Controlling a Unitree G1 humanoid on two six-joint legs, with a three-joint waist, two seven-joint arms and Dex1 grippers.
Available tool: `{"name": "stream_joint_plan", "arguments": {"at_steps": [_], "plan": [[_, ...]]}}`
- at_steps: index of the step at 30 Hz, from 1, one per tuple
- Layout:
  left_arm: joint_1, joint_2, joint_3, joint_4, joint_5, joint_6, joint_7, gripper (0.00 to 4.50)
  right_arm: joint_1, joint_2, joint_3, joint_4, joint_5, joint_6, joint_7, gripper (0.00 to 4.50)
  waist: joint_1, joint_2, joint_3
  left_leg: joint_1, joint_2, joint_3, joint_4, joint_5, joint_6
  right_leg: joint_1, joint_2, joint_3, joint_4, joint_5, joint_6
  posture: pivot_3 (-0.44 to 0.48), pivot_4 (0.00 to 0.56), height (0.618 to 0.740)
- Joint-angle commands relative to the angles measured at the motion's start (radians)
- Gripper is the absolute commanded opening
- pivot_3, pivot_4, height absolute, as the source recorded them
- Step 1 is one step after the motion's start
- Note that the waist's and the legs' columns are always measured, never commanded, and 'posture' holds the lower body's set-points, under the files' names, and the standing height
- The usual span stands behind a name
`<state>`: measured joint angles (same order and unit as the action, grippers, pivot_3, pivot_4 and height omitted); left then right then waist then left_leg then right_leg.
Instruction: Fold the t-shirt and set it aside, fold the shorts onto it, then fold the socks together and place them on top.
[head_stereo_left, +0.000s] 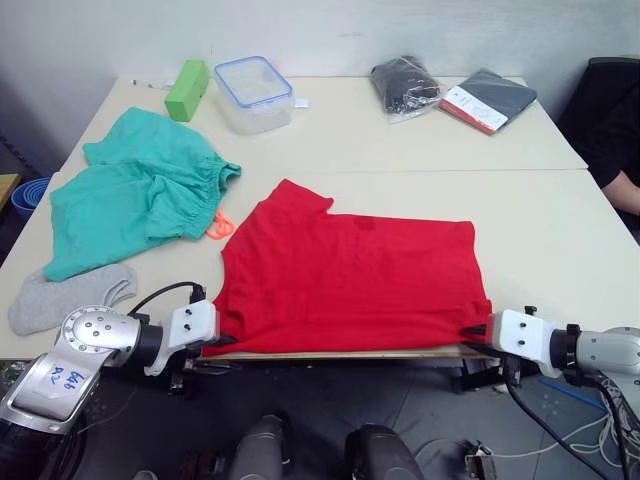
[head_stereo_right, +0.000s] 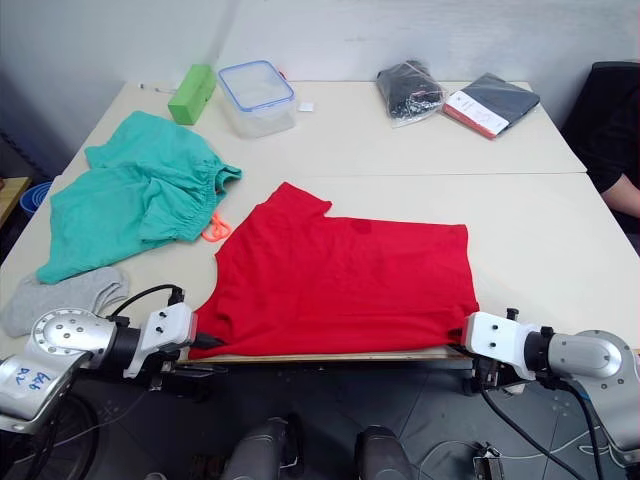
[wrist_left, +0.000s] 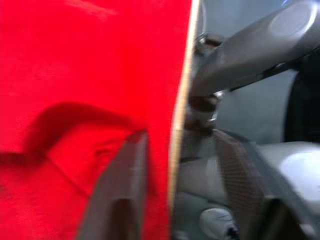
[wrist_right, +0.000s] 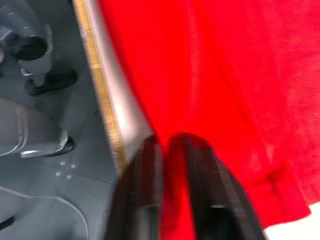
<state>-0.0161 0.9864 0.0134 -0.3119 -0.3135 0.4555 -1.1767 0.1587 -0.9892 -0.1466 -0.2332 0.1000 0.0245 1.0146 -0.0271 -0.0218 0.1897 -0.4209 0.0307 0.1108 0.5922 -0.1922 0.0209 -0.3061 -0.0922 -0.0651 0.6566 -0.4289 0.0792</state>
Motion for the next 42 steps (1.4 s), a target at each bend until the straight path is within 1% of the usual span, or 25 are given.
{"name": "stream_joint_plan", "arguments": {"at_steps": [1,2,3,4,5,6,7,9,10,11,13,15,17,21,23,25,29,33,37,40,42], "plan": [[-0.069,0.049,0.101,0.002,-0.15,0.158,-0.054,3.49,0.009,-0.018,-0.1,-0.098,0.13,0.102,0.038,2.33,0.001,0.0,0.001,0.0,0.0,0.0,0.0,0.0,0.0,0.0,0.0,0.0,0.0,0.0,0.0,0.0,0.15,0.74],[-0.131,0.051,0.117,0.026,-0.197,0.213,-0.057,3.79,-0.019,-0.016,-0.126,-0.122,0.208,0.191,0.041,2.68,0.002,0.0,0.002,-0.001,0.0,0.0,0.0,0.0,0.0,0.0,0.0,0.0,0.0,0.0,0.0,0.0,0.15,0.74],[-0.247,0.018,0.11,0.091,-0.209,0.25,-0.024,4.14,-0.1,-0.016,-0.141,-0.122,0.308,0.308,0.034,3.06,0.004,0.0,0.004,-0.001,0.0,-0.001,0.0,0.0,0.0,0.0,0.0,0.0,0.0,0.0,0.0,0.0,0.15,0.74],[-0.359,-0.021,0.091,0.163,-0.208,0.3,0.022,4.4,-0.184,-0.014,-0.14,-0.106,0.373,0.398,0.022,3.35,0.004,0.0,0.005,0.0,0.0,-0.002,0.0,0.0,-0.001,0.001,0.0,0.0,0.0,0.0,0.0,0.0,0.15,0.74],[-0.448,-0.055,0.069,0.219,-0.2,0.342,0.059,4.5,-0.257,-0.009,-0.13,-0.085,0.406,0.461,0.008,3.67,0.005,0.001,0.006,-0.001,-0.001,-0.002,0.0,0.001,-0.002,0.0,0.0,-0.001,0.001,0.001,0.0,0.0,0.15,0.74],[-0.504,-0.076,0.051,0.257,-0.191,0.37,0.082,4.5,-0.305,-0.007,-0.12,-0.069,0.42,0.501,-0.001,4.0,0.005,0.0,0.006,-0.001,-0.001,-0.002,0.0,0.002,-0.001,0.0,0.0,-0.001,0.001,0.002,0.001,0.0,0.15,0.74],[-0.573,-0.111,0.031,0.313,-0.176,0.391,0.104,4.5,-0.383,0.009,-0.084,-0.027,0.415,0.554,-0.025,4.38,0.005,0.0,0.005,-0.001,-0.001,-0.003,0.001,0.003,-0.001,0.0,0.0,-0.001,0.002,0.003,0.001,0.0,0.15,0.74],[-0.699,-0.169,-0.011,0.432,-0.143,0.406,0.126,4.5,-0.535,0.046,0.005,0.068,0.374,0.616,-0.061,4.38,0.003,-0.003,0.004,0.0,-0.002,-0.002,0.001,0.004,0.001,0.001,-0.001,-0.001,0.001,0.003,0.002,0.0,0.15,0.74],[-0.759,-0.196,-0.034,0.5,-0.12,0.402,0.135,4.5,-0.608,0.068,0.059,0.126,0.333,0.631,-0.08,4.38,0.003,-0.004,0.005,0.0,-0.002,-0.002,0.001,0.005,-0.002,0.001,0.0,-0.002,0.001,0.003,0.001,0.0,0.15,0.74],[-0.804,-0.215,-0.056,0.563,-0.092,0.389,0.141,4.5,-0.669,0.088,0.107,0.182,0.288,0.636,-0.099,4.38,0.001,-0.005,0.005,-0.003,-0.002,-0.002,0.001,0.006,-0.004,-0.002,0.0,-0.001,0.001,0.003,0.001,0.0,0.15,0.74],[-0.883,-0.25,-0.101,0.698,-0.025,0.335,0.157,4.5,-0.786,0.133,0.192,0.313,0.198,0.638,-0.139,4.38,-0.002,-0.006,0.006,-0.004,-0.002,0.001,0.002,0.007,-0.005,-0.004,0.0,-0.001,0.002,0.002,0.002,0.0,0.15,0.74],[-0.942,-0.276,-0.13,0.812,0.024,0.279,0.162,4.5,-0.877,0.172,0.25,0.437,0.13,0.625,-0.167,4.38,-0.004,-0.005,0.006,-0.01,-0.002,0.004,0.002,0.007,-0.005,-0.013,0.0,0.001,0.004,0.002,0.002,0.0,0.15,0.74],[-0.989,-0.299,-0.146,0.91,0.063,0.23,0.161,4.5,-0.949,0.205,0.285,0.547,0.077,0.598,-0.184,4.38,-0.003,-0.005,0.007,-0.021,-0.001,0.006,0.007,0.007,-0.005,-0.024,0.001,0.001,0.009,0.002,0.002,0.0,0.15,0.74],[-1.085,-0.348,-0.172,1.162,0.162,0.073,0.184,4.5,-1.138,0.289,0.328,0.825,-0.01,0.564,-0.219,4.38,-0.004,-0.006,0.009,-0.024,-0.001,0.008,0.009,0.007,-0.005,-0.031,-0.001,0.0,0.017,0.002,0.002,0.0,0.15,0.74],[-1.133,-0.374,-0.153,1.283,0.185,0.016,0.216,4.5,-1.221,0.319,0.351,0.973,-0.061,0.539,-0.24,4.38,-0.003,-0.006,0.01,-0.025,-0.001,0.009,0.012,0.008,-0.004,-0.033,-0.002,0.0,0.018,0.002,0.002,0.0,0.15,0.74],[-1.167,-0.396,-0.139,1.364,0.202,-0.028,0.233,4.5,-1.289,0.344,0.359,1.09,-0.096,0.529,-0.253,4.38,-0.004,-0.007,0.011,-0.025,-0.001,0.01,0.013,0.008,-0.003,-0.033,-0.002,0.001,0.021,0.002,0.002,0.0,0.15,0.74],[-1.212,-0.43,-0.113,1.468,0.223,-0.069,0.262,4.5,-1.374,0.37,0.365,1.248,-0.141,0.529,-0.242,4.38,-0.004,-0.007,0.011,-0.025,-0.001,0.01,0.017,0.009,-0.002,-0.033,-0.003,0.001,0.025,0.002,0.002,0.0,0.15,0.74],[-1.241,-0.446,-0.063,1.533,0.22,-0.073,0.311,4.5,-1.407,0.367,0.377,1.324,-0.174,0.54,-0.187,4.38,-0.004,-0.007,0.011,-0.025,-0.001,0.01,0.017,0.009,-0.002,-0.034,-0.003,0.001,0.026,0.002,0.002,0.0,0.15,0.74],[-1.251,-0.453,-0.031,1.561,0.229,-0.081,0.335,4.5,-1.424,0.366,0.372,1.375,-0.2,0.54,-0.181,4.38,-0.006,-0.007,0.011,-0.025,-0.001,0.01,0.018,0.009,-0.002,-0.035,-0.003,0.001,0.027,0.002,0.002,0.0,0.15,0.74],[-1.25,-0.458,-0.006,1.567,0.225,-0.076,0.34,3.94,-1.434,0.368,0.36,1.402,-0.208,0.532,-0.191,3.8,-0.008,-0.007,0.011,-0.025,-0.001,0.01,0.018,0.009,-0.002,-0.035,-0.003,0.001,0.028,0.002,0.002,0.0,0.15,0.74],[-1.25,-0.46,0.0,1.569,0.23,-0.077,0.334,3.3,-1.441,0.37,0.351,1.414,-0.208,0.532,-0.197,3.11,-0.008,-0.007,0.011,-0.025,-0.001,0.01,0.018,0.009,-0.002,-0.035,-0.003,0.001,0.028,0.002,0.002,0.0,0.15,0.74]]}}
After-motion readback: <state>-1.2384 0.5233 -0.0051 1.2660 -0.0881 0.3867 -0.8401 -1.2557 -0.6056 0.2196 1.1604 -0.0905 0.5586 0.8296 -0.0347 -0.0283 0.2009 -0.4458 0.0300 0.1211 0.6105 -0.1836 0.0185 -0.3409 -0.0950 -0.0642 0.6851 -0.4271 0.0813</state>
